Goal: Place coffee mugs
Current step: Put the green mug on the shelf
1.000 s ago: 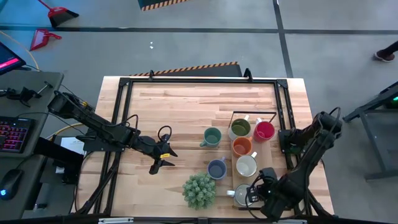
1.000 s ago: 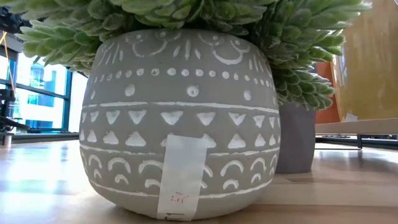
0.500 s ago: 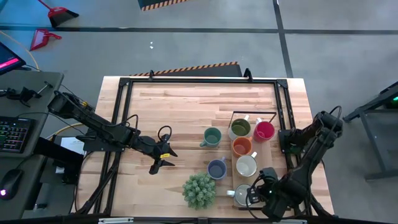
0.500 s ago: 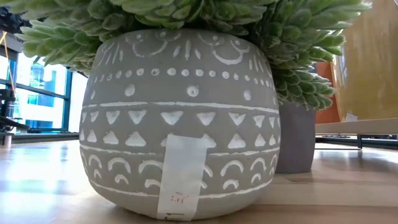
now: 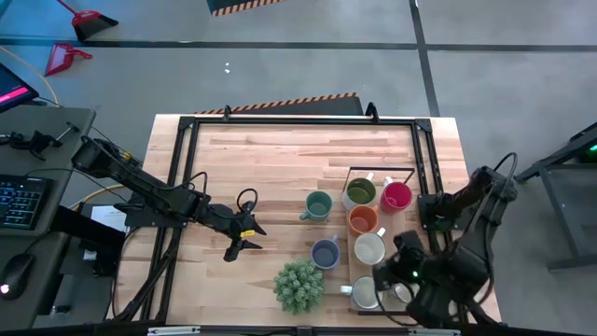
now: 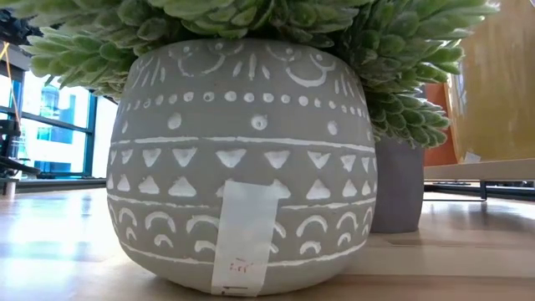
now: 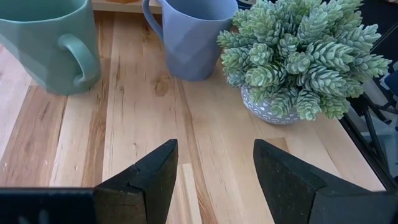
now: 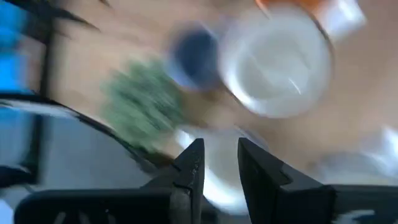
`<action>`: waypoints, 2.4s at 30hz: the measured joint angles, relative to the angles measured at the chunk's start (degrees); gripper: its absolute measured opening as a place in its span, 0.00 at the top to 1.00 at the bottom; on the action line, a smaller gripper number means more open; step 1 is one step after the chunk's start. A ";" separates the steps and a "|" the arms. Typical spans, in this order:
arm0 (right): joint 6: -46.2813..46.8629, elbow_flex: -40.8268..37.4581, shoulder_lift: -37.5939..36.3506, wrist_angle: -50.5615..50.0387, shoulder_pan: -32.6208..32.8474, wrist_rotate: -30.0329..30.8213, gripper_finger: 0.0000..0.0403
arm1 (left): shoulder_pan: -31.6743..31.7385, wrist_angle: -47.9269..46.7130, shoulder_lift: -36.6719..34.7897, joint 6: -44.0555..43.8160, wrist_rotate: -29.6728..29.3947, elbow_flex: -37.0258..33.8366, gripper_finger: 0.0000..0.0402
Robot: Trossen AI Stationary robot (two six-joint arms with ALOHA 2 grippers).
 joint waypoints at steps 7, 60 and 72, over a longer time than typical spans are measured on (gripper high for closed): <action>-15.78 2.33 0.87 0.88 -8.93 9.32 0.81 | 0.00 0.00 0.00 -0.52 0.00 0.00 0.51; -83.63 2.33 13.78 38.23 -48.37 -9.85 0.90 | -19.89 -31.69 -55.21 2.25 -26.06 -11.01 0.51; -88.63 2.33 14.12 39.92 -51.65 -19.42 0.71 | -19.89 -24.31 -55.21 3.12 -26.00 -11.58 0.51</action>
